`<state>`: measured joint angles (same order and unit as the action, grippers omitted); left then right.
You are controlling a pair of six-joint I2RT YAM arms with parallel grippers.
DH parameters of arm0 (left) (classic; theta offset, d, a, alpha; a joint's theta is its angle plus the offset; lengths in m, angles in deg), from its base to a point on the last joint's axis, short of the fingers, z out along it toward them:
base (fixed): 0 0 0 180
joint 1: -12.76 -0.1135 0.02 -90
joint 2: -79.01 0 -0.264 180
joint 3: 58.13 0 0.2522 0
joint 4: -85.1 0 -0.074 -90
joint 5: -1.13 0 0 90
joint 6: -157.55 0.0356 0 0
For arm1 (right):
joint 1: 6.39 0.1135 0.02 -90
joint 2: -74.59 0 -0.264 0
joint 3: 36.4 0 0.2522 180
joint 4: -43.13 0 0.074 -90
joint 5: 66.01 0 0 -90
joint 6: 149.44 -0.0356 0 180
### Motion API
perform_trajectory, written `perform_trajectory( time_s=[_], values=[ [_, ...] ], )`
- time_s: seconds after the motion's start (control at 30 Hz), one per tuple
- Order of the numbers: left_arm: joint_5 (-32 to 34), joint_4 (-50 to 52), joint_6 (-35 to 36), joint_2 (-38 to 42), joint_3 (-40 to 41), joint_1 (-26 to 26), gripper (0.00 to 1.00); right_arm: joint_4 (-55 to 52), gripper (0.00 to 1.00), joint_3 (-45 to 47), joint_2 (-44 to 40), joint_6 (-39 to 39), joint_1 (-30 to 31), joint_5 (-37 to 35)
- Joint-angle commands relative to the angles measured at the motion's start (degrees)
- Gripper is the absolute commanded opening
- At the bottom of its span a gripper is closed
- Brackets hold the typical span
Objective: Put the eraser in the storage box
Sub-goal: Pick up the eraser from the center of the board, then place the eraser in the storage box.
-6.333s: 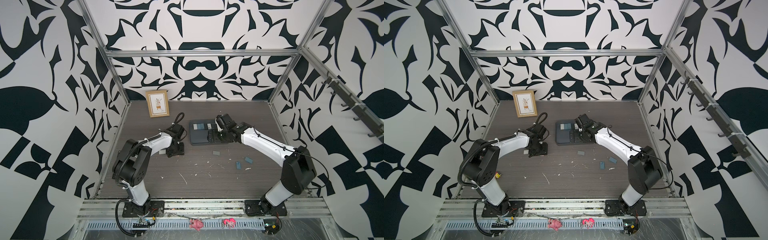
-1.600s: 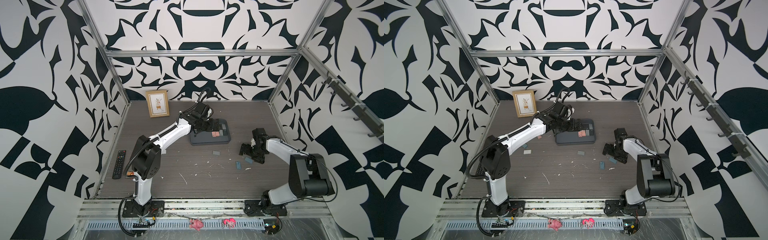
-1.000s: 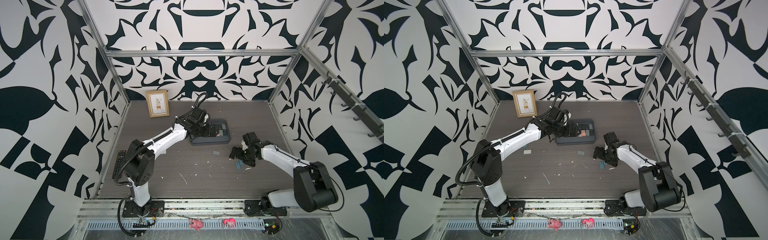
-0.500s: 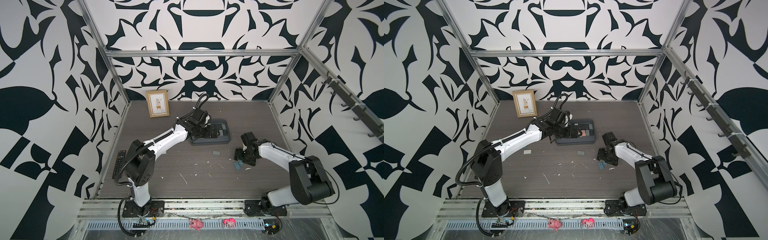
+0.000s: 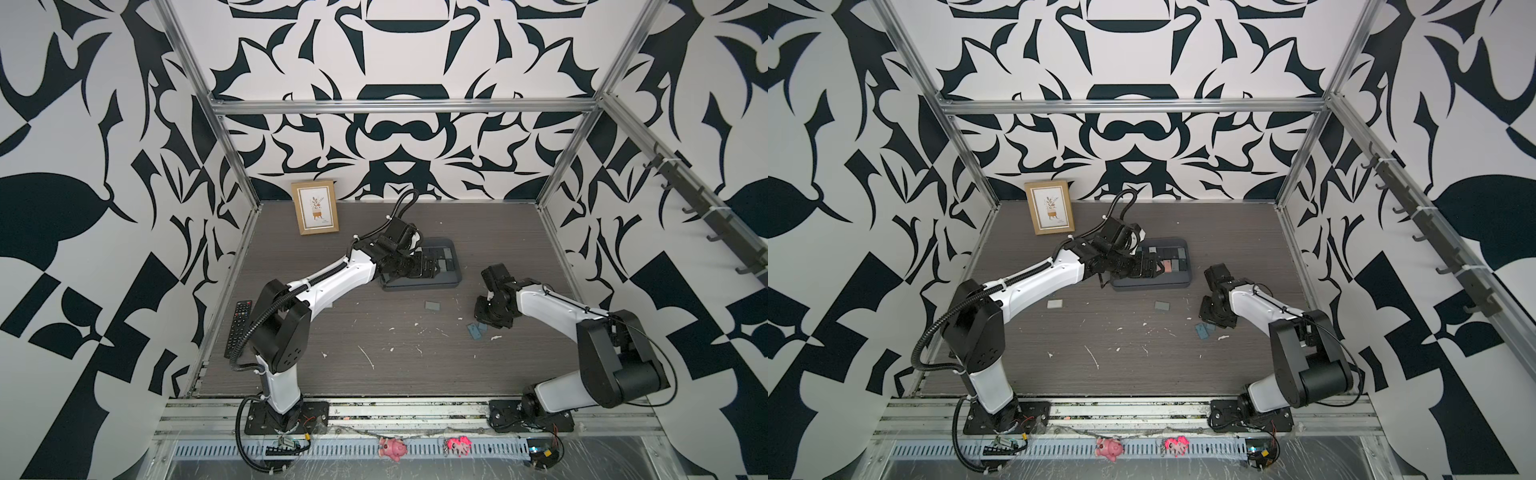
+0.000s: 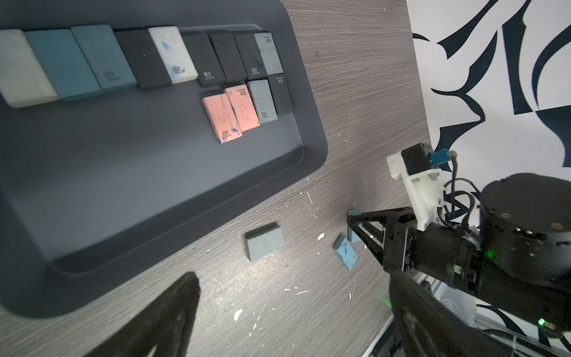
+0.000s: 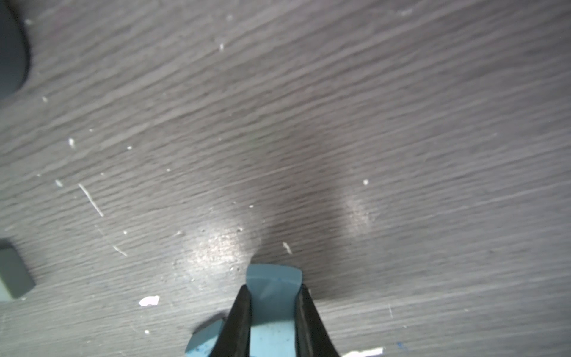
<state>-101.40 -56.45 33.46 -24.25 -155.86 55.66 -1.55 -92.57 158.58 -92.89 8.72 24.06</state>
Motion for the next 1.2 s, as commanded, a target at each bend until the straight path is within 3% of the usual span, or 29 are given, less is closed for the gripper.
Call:
perform_trajectory(
  time_s=[0.0,0.27,0.5,0.77,0.97,1.17],
  values=[
    [-0.01,0.89,0.64,2.99,0.53,-0.13,0.99,-4.09,0.12,-3.97,-0.28,0.04,1.39,-3.0],
    [-1.39,1.24,0.36,8.15,4.58,-4.91,0.99,-10.76,0.11,-23.6,4.81,2.31,6.89,-5.44],
    [-6.5,-1.78,-2.34,12.0,11.21,-10.75,0.99,-14.45,0.11,-44.43,20.64,7.77,12.98,-4.38],
    [-7.72,-2.03,-2.21,15.86,16.6,-14.97,0.99,-20.75,0.11,-67.05,39.93,13.11,17.05,-4.93],
    [-8.28,-2.09,-1.77,15.99,17.71,-16.35,0.99,-23.13,0.13,-75.3,47.36,13.9,17.06,-5.86],
    [-8.43,-2.25,-1.42,15.31,17.7,-16.54,0.99,-23.22,0.15,-77.02,49.84,14.2,17.14,-7.64]
  ],
)
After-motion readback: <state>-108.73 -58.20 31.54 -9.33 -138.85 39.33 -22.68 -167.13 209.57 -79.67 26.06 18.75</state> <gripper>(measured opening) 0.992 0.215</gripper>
